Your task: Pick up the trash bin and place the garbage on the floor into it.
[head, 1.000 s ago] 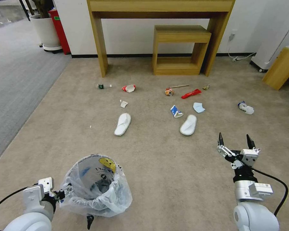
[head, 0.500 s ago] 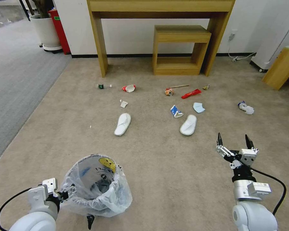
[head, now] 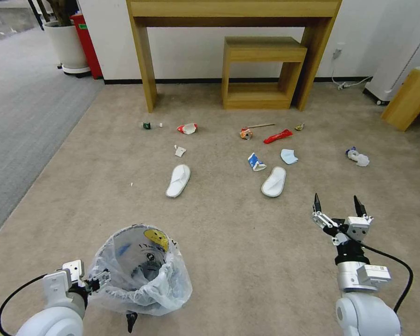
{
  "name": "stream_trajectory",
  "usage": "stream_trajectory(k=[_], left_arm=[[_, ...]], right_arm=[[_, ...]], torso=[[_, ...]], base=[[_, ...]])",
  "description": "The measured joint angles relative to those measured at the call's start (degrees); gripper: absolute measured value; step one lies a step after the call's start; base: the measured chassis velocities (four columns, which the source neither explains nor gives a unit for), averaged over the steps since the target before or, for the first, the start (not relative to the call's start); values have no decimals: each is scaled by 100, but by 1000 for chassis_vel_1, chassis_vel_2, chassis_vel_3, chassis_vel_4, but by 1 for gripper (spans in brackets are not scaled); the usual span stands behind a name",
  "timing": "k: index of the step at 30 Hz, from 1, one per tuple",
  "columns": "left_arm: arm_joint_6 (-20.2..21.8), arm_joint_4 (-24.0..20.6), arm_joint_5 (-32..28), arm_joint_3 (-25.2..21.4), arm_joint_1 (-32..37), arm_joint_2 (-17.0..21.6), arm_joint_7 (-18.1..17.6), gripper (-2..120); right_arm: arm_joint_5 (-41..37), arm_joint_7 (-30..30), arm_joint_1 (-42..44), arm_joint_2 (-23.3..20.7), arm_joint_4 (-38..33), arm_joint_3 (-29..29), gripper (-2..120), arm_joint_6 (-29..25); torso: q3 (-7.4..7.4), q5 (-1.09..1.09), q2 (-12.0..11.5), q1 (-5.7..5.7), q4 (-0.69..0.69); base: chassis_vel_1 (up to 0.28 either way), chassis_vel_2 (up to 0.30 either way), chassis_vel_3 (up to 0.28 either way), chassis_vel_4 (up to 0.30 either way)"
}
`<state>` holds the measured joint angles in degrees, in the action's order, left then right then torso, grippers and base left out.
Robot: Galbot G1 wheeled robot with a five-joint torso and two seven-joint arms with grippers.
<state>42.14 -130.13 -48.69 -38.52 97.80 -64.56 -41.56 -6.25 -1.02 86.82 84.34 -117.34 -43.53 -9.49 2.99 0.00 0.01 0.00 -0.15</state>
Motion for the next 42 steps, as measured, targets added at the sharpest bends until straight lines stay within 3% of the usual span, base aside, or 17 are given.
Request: stream_trajectory(k=[37,42], left_arm=[[-1,423,-209,63,-192,-94,-84,93],[-1,432,-196,76,-178,-116,-84,86]], right_arm=[[119,3,41,71,86,15,100,-113],[129,6,63,77,78,15,100,-136]], torso=[[0,0,0,0,0],[0,0,0,0,0]], base=[[0,0,0,0],[0,0,0,0]])
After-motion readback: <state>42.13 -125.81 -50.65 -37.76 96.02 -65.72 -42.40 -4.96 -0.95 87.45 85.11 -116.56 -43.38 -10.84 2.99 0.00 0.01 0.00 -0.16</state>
